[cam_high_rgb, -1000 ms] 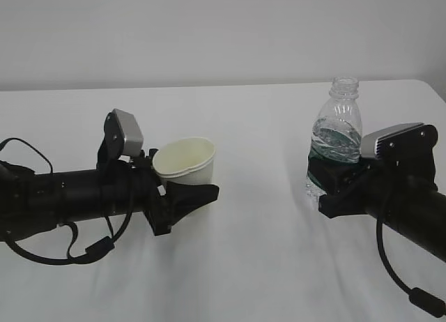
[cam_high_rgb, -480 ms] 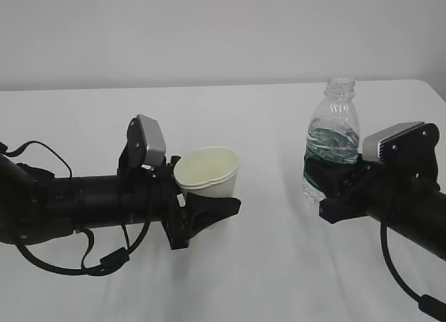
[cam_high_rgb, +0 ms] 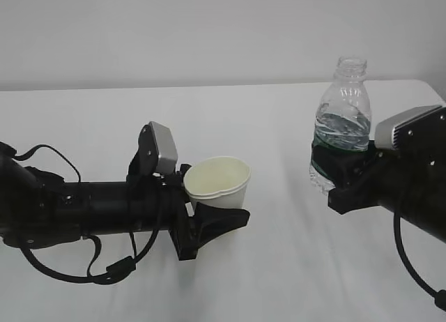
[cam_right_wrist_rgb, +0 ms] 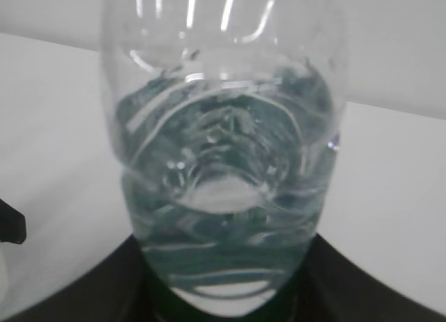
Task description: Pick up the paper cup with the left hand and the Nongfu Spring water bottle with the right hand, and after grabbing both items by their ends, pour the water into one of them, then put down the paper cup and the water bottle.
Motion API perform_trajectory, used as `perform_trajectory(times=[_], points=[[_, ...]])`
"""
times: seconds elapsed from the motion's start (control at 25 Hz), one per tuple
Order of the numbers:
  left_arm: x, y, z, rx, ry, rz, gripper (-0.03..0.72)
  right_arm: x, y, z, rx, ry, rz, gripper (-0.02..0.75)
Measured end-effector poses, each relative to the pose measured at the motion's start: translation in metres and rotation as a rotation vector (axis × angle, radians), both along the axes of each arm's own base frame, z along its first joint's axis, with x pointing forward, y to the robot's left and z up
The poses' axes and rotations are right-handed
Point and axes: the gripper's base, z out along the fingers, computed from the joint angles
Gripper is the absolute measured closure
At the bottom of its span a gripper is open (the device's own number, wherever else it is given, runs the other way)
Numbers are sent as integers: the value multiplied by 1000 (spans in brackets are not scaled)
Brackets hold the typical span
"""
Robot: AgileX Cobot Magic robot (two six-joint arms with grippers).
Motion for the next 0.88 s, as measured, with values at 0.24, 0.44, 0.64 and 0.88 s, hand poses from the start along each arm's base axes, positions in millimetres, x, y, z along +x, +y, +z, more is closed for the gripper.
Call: perform_trajectory(times=[0.24,0.44,0.64,0.88], points=[[-4,-4,0,2,0,-17,215,-2,-1,5,-17,12,-5,410],[-5,-7,0,-2,2,-16,215,-5,-3,12,-32,15,-11,410],[-3,-6,1,-10,13,6,215,-9,-5,22,-42,26,-23,410],[4,-10,6,-36,26,24,215,-17,-9,33,-80,56,-42,411]])
